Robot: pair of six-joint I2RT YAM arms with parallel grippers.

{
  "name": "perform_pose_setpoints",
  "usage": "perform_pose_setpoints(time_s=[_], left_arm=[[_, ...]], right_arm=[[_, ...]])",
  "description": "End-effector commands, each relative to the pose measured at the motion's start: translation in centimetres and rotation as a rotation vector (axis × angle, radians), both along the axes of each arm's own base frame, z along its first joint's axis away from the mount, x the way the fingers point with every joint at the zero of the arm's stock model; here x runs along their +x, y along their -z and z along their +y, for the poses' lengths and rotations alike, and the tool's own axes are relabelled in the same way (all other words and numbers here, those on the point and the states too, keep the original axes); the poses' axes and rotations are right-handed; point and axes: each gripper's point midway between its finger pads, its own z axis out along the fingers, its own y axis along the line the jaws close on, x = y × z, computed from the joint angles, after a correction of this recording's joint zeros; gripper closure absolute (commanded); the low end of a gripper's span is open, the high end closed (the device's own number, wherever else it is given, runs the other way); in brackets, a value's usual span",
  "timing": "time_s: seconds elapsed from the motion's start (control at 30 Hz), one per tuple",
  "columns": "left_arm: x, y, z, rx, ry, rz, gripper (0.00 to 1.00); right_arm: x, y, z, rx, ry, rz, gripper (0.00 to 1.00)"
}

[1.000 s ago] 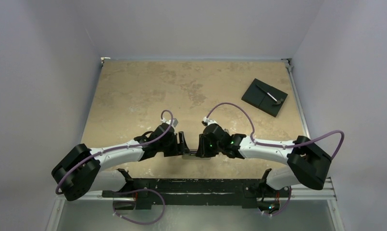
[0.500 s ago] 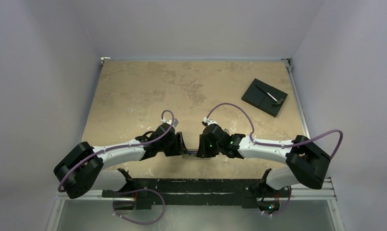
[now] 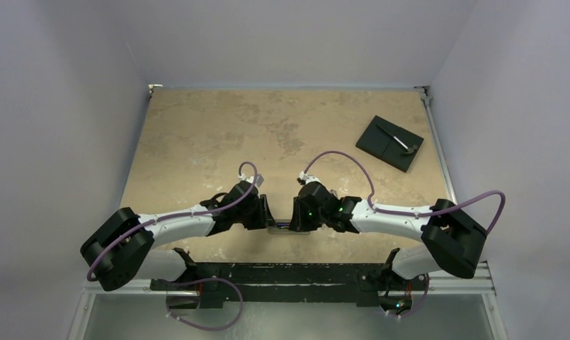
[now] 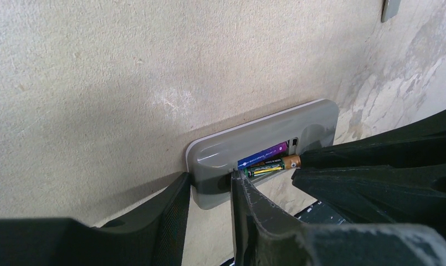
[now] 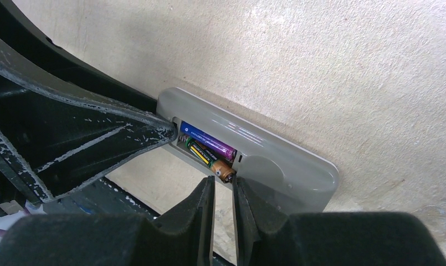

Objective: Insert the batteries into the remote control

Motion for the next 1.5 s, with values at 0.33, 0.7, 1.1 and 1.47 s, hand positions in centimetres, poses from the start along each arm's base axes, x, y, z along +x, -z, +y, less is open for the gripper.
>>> perform_pose_setpoints(time_s=[0.33, 0.7, 1.1, 1.47], left_arm=[[-0.6, 0.7, 0.5, 0.032, 0.017, 0.013, 0.81], [-0.6, 0.7, 0.4, 0.028, 0.018, 0.012, 0.83], [-0.3, 0.6, 0.3, 0.025, 0.015, 0.007, 0.83], [-0.2, 0.4, 0.2, 0.02, 0.017, 0.0, 0.84]], right_arm=[[1.5, -1.6, 1.3, 0.039, 0.026, -0.041, 0.76], [1.4, -1.0, 1.4, 0.01, 0.005, -0.027, 0.81], [-0.1, 0.1, 1.4, -0.023, -0.068, 0.006, 0.94], [-1.6, 1.7, 1.7, -0.164, -0.165, 0.021, 1.0]])
